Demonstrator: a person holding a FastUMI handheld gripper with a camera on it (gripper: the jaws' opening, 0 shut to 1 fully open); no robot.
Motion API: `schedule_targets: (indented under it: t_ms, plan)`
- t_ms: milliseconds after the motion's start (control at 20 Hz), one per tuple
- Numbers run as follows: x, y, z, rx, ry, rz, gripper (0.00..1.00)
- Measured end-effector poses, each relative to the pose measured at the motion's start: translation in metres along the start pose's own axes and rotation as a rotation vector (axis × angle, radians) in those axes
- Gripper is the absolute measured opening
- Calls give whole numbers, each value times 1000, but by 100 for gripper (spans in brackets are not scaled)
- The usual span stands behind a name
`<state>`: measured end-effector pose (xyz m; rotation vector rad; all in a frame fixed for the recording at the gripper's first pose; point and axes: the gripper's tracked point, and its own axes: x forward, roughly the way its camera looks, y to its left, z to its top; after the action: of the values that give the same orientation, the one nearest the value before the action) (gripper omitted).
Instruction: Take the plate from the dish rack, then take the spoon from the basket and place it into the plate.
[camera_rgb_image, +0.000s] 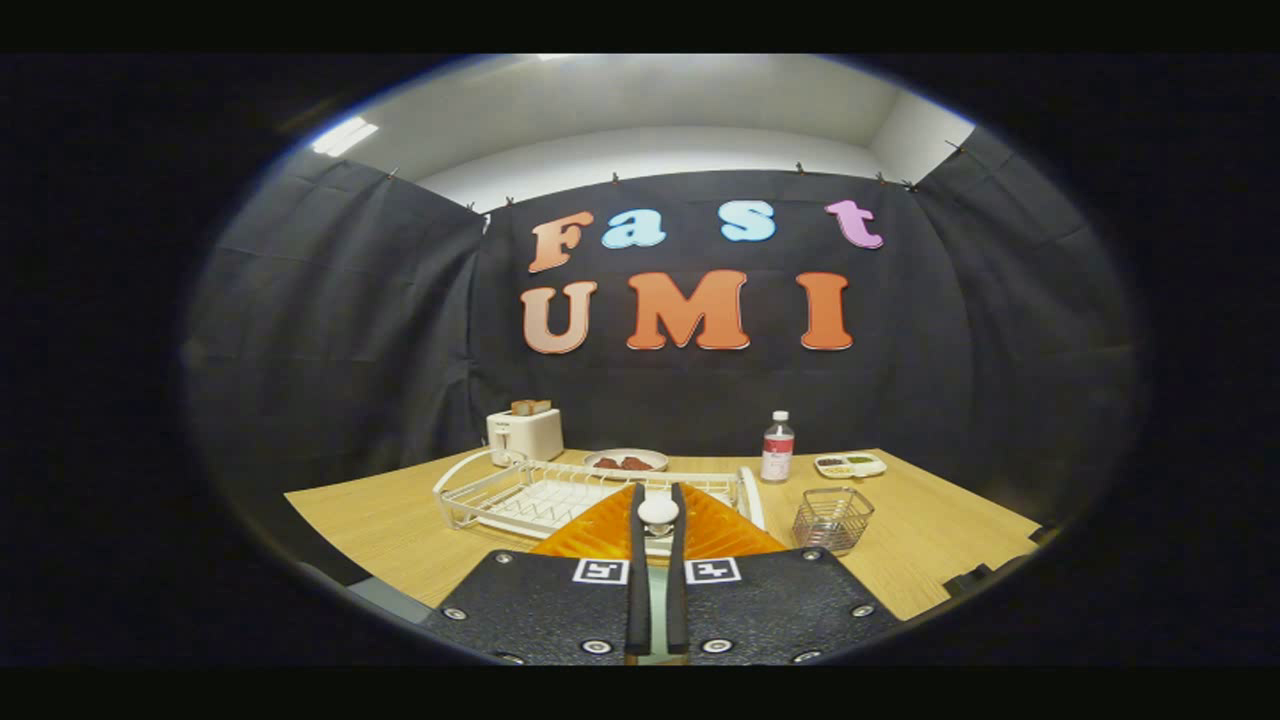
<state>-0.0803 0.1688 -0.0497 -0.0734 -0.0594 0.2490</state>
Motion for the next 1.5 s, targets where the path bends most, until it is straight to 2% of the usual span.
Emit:
schedule_targets:
  t_ms: [200, 450, 750, 950, 1200, 1350, 1400, 1450, 1500]
  plan:
    - [-2, 26, -32, 22, 46, 62, 6]
    - [2, 31, -61, -22, 58, 66, 6]
    - [5, 34, -90, -14, 94, 86, 7]
    - [5, 31, -100, -20, 114, 78, 12]
    - [4, 27, -127, -57, 223, 63, 21]
    - [2, 30, -125, -57, 220, 83, 47]
    - [1, 30, -123, -60, 216, 82, 64]
    - [2, 27, -122, -65, 214, 76, 72]
    - [2, 24, -122, -69, 217, 70, 87]
